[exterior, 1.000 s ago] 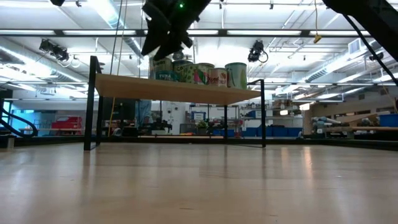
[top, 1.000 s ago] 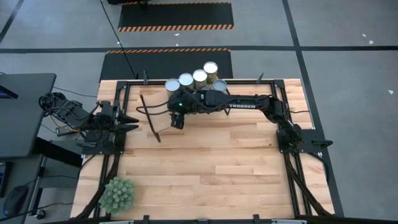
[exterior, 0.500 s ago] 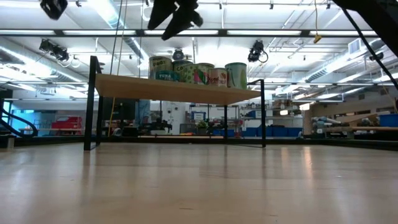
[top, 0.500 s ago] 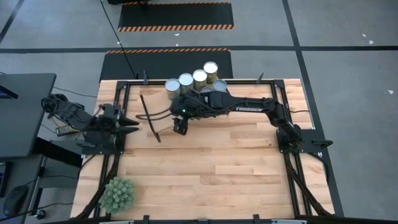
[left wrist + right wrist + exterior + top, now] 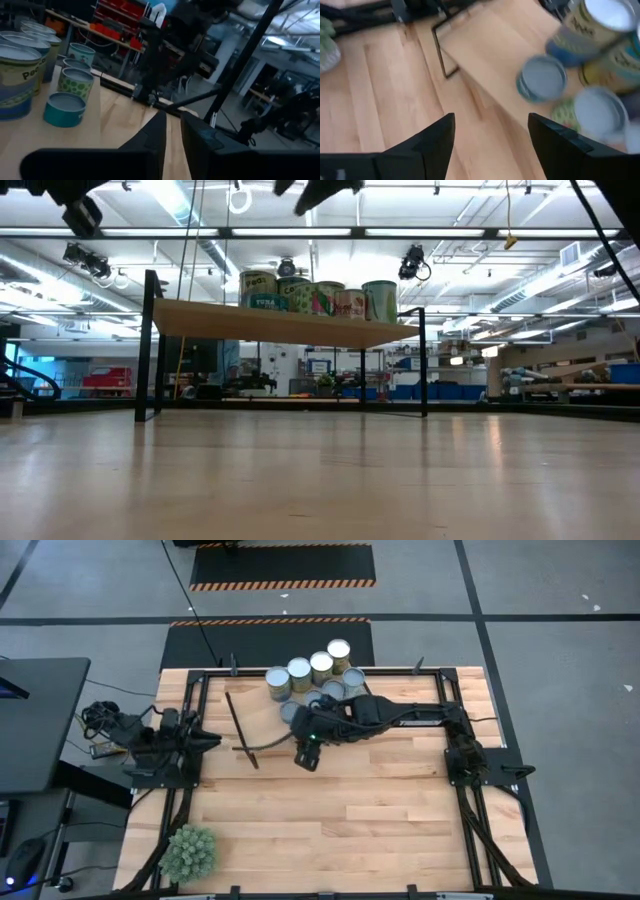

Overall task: Pick and place cans onto a shelf
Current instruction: Return to Home Position

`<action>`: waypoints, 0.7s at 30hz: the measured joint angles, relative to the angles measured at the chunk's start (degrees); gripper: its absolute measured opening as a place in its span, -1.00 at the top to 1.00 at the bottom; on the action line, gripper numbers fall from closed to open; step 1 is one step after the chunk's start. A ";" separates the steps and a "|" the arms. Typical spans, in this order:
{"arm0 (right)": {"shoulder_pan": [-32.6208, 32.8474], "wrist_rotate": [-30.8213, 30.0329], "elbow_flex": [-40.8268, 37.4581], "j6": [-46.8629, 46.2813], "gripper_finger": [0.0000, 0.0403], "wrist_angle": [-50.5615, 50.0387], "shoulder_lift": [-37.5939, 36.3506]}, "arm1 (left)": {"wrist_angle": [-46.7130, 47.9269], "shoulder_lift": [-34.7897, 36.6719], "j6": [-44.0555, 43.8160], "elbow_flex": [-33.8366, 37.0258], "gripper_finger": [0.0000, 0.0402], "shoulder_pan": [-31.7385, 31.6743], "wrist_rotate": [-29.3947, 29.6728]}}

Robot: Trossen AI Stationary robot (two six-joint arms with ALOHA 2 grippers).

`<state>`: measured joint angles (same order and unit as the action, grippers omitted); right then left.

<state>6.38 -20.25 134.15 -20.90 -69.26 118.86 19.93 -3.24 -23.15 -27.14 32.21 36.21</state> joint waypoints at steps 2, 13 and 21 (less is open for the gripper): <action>1.45 -1.27 -0.02 -1.98 -0.26 -2.75 -0.59 | -0.25 2.62 0.72 1.35 0.72 0.00 0.04; 8.44 -9.87 -0.02 -11.79 -0.10 -14.15 -5.03 | -7.50 2.99 1.38 6.01 0.93 -0.15 -0.59; 11.21 -16.66 -12.13 -17.37 0.14 -16.29 -14.24 | -18.93 2.99 3.90 10.69 0.97 -0.15 -0.68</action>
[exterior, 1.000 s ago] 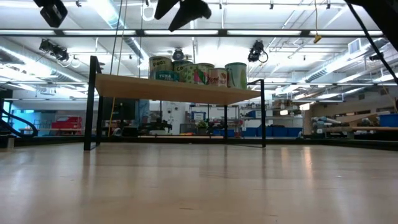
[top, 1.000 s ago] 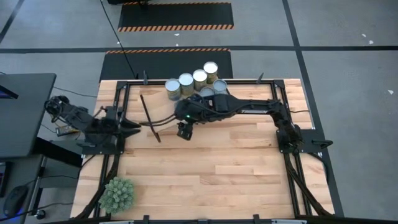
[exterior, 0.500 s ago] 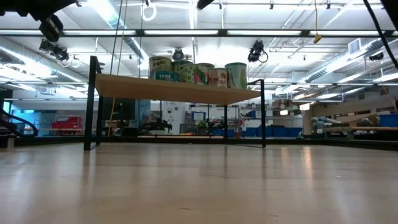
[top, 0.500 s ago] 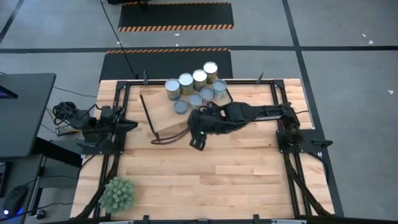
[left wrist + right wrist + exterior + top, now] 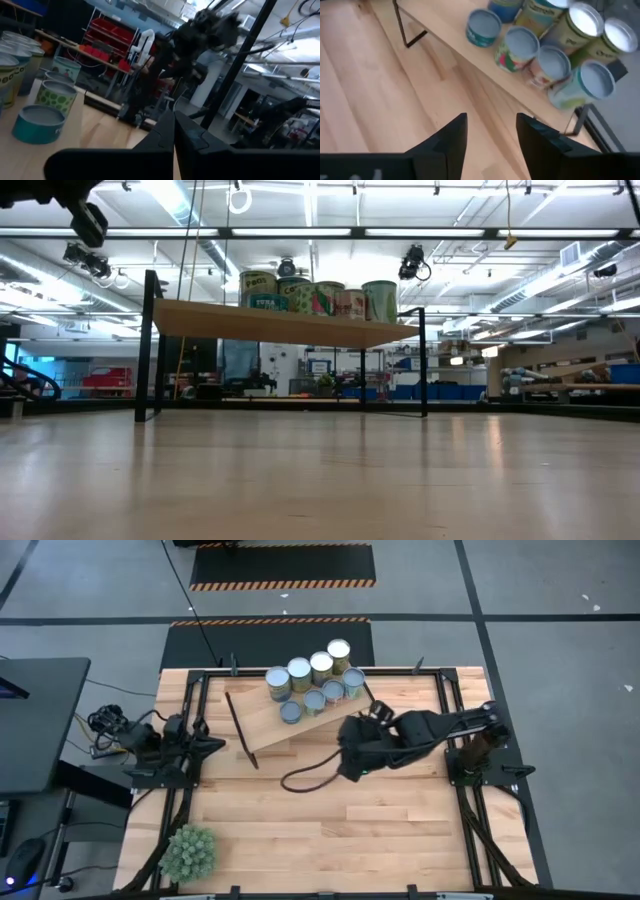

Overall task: Pick and place cans onto a shelf
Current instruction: Return to Home Position

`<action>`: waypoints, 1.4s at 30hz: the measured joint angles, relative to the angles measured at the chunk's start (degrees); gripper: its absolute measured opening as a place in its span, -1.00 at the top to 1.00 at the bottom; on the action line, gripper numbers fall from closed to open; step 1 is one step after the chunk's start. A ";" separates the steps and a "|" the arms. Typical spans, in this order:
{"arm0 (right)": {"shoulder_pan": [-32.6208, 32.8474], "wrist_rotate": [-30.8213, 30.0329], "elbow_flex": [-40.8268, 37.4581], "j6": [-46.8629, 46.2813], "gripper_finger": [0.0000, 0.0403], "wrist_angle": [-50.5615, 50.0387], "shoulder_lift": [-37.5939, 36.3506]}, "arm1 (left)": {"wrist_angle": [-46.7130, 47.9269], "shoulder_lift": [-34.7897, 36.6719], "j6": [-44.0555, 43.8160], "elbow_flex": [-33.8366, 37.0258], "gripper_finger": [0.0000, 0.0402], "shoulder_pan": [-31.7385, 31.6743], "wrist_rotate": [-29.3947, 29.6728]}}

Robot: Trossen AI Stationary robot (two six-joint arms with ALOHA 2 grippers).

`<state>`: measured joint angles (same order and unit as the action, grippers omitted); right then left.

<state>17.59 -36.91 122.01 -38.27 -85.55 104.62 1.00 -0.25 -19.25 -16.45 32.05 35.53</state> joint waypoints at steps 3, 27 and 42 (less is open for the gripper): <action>0.60 0.74 -10.83 -1.88 0.20 6.06 -6.81 | -1.13 0.02 -0.25 0.05 0.97 0.00 0.02; 1.00 5.03 -74.43 -0.16 0.32 56.99 -60.18 | -8.38 -2.64 -4.11 0.05 0.98 -0.02 11.36; 0.98 5.05 -92.12 -0.50 0.72 67.57 -83.00 | -9.94 -10.25 -5.60 0.05 0.98 -0.13 16.80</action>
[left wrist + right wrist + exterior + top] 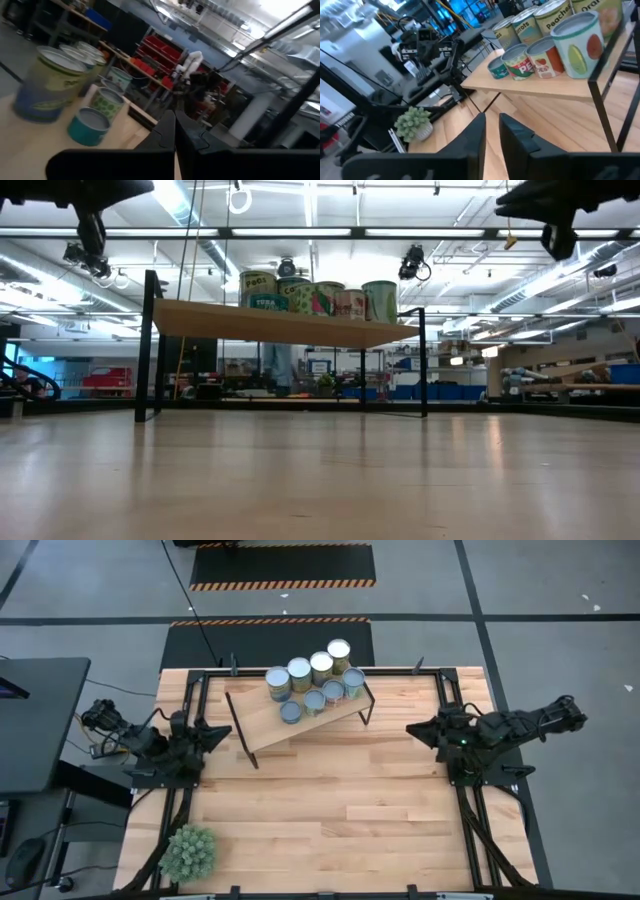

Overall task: Pick and place cans onto a shelf
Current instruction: Return to Home Position

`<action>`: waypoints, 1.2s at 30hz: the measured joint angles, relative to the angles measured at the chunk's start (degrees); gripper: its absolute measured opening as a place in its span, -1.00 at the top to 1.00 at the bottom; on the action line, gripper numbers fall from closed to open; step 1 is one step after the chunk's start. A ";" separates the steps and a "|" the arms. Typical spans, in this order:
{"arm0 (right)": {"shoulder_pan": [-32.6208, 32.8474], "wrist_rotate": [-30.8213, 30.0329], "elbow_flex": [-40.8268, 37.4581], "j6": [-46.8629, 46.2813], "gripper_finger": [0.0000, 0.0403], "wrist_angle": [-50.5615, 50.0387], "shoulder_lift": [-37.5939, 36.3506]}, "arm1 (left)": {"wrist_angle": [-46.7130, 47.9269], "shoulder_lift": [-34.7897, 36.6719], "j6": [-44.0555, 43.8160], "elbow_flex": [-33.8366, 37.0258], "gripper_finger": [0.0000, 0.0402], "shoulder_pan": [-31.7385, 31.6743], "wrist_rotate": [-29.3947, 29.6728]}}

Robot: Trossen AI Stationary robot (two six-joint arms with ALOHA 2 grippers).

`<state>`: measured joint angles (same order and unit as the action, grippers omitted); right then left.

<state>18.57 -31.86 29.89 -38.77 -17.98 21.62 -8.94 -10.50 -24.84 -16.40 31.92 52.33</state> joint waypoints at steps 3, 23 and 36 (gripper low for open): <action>0.00 0.00 -2.35 -0.79 0.80 -0.08 -3.20 | 0.72 0.15 1.10 0.00 0.98 -0.44 2.34; 0.00 -2.60 -11.86 -4.05 0.97 0.69 -21.64 | 10.09 0.05 -9.02 0.00 0.98 -6.96 -3.70; -1.15 -5.03 -11.92 -3.01 0.98 0.38 -21.39 | -25.05 -0.28 0.75 12.67 0.98 -18.53 -16.89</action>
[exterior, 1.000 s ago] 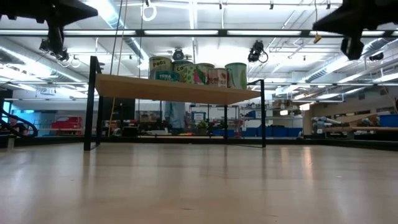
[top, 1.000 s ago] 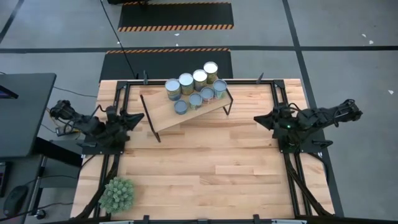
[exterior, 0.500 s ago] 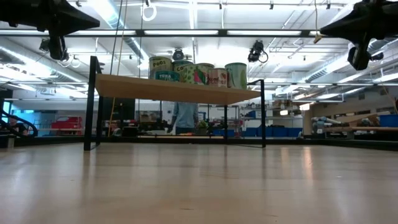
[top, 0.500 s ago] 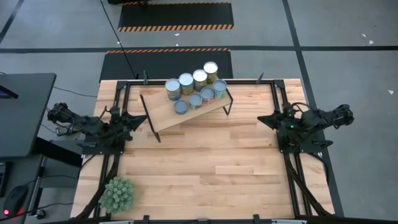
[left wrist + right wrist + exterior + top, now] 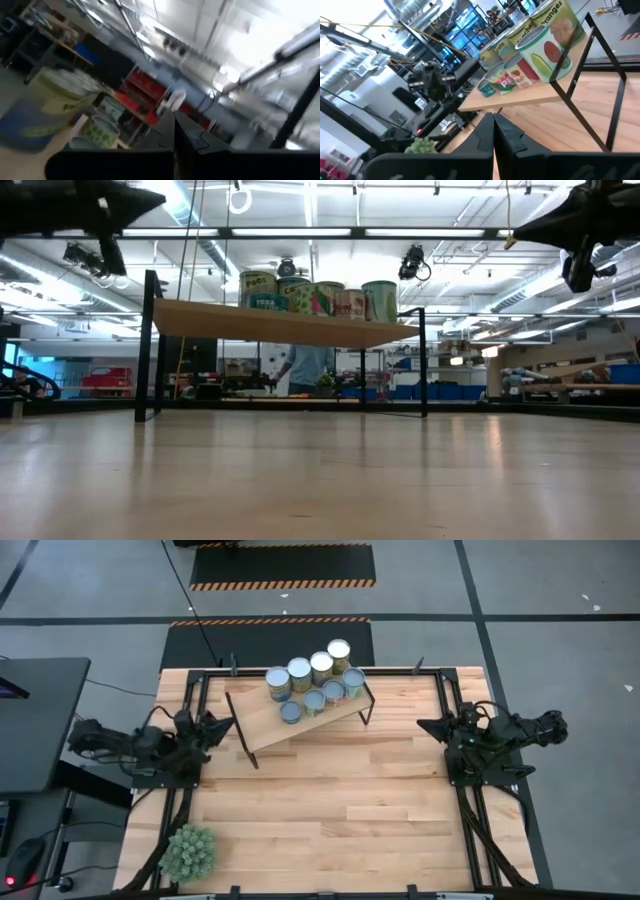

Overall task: Pick and place cans onto a shelf
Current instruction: Return to Home Position

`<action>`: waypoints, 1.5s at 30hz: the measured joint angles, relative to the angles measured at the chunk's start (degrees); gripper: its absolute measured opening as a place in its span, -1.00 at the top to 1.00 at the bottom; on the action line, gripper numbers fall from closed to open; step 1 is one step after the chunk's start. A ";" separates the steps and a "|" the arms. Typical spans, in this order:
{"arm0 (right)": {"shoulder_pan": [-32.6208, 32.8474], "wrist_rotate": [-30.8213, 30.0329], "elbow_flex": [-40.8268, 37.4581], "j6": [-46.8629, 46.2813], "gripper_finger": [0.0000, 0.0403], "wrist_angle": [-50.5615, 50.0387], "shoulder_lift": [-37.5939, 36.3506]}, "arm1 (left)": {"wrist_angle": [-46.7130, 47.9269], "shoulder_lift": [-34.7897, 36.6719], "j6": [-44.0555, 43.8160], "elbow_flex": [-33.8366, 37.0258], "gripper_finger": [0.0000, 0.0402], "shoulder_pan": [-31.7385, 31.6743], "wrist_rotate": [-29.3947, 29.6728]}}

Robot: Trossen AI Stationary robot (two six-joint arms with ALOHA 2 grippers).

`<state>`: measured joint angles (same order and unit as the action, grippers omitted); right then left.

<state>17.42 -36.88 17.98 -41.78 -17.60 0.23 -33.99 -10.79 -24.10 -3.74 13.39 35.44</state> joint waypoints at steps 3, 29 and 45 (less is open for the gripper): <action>-0.48 0.29 -0.75 0.82 0.98 3.73 0.00 | -1.28 0.24 -2.01 2.74 0.98 -1.92 -0.67; -2.61 -5.49 -17.62 7.75 0.86 27.97 0.17 | 24.88 3.43 -9.74 3.18 0.93 -5.41 -1.64; -2.61 -5.09 -17.57 52.14 0.84 22.24 1.27 | 15.88 3.30 10.98 3.33 0.92 -5.47 -1.05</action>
<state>14.81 -41.98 0.40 10.36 4.64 1.50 -18.11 -7.49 -13.12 -0.40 7.92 34.39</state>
